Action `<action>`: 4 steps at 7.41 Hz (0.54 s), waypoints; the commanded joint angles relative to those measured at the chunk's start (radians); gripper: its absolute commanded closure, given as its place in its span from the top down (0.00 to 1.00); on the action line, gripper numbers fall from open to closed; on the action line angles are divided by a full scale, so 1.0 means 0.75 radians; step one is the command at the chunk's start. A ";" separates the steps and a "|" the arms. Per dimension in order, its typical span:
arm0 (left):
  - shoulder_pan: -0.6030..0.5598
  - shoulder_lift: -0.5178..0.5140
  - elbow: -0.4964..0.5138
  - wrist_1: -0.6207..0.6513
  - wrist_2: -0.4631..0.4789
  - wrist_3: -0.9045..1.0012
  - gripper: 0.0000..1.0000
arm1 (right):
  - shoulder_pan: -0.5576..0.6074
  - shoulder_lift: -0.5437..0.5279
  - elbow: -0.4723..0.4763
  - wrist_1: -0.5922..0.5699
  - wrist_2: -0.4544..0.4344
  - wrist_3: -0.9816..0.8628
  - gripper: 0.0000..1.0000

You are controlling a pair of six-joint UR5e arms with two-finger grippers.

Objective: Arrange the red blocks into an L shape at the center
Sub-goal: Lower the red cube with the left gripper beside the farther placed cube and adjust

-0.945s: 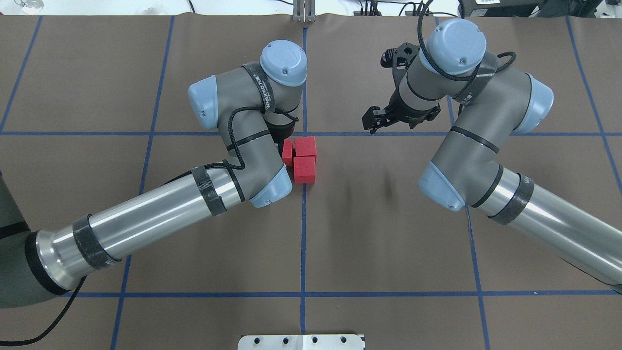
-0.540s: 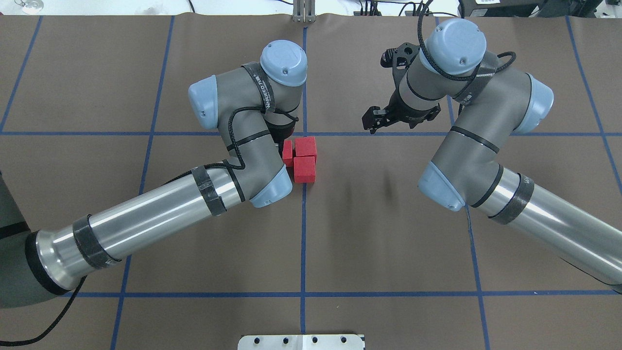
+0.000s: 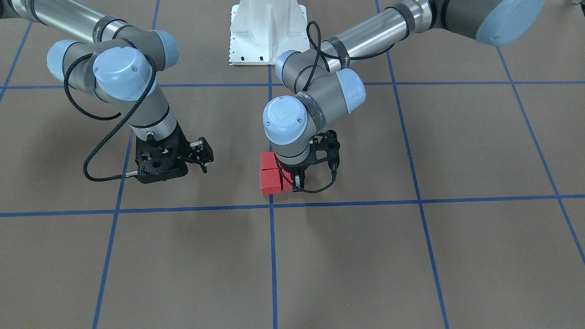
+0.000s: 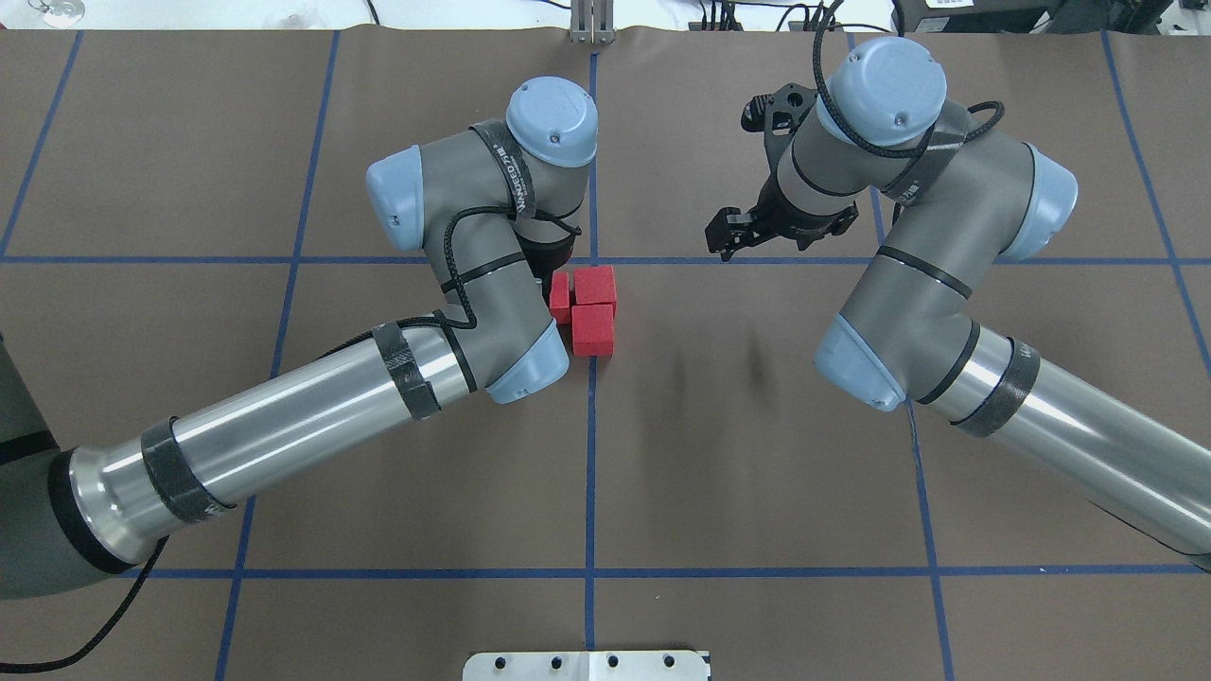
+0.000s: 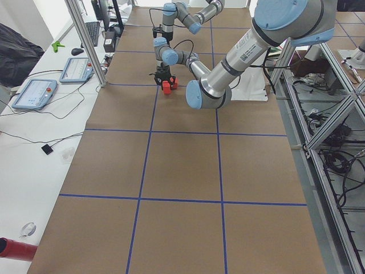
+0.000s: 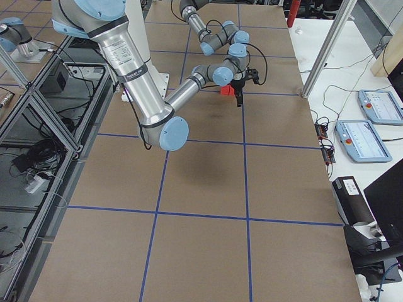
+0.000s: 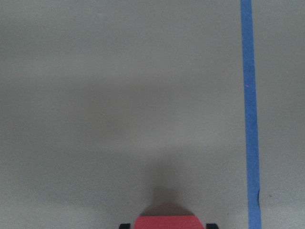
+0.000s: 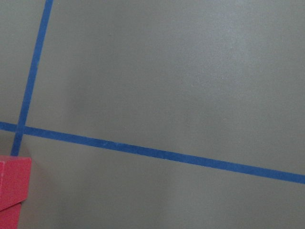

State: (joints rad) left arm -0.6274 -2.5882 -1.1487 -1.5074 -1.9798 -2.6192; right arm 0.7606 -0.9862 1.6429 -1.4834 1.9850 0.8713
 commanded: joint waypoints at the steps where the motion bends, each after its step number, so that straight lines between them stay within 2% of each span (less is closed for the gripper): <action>1: 0.000 -0.006 0.000 -0.001 -0.001 -0.005 0.32 | 0.000 -0.002 0.000 0.000 0.000 0.000 0.99; 3: 0.000 -0.006 0.000 -0.001 -0.001 -0.007 0.33 | 0.000 -0.004 -0.002 0.000 0.000 0.000 0.99; 4: 0.000 -0.006 0.000 -0.001 -0.001 -0.005 0.62 | -0.002 -0.002 -0.002 0.000 0.000 0.000 0.99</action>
State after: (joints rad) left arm -0.6274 -2.5922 -1.1495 -1.5079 -1.9804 -2.6240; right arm 0.7607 -0.9885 1.6416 -1.4834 1.9850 0.8713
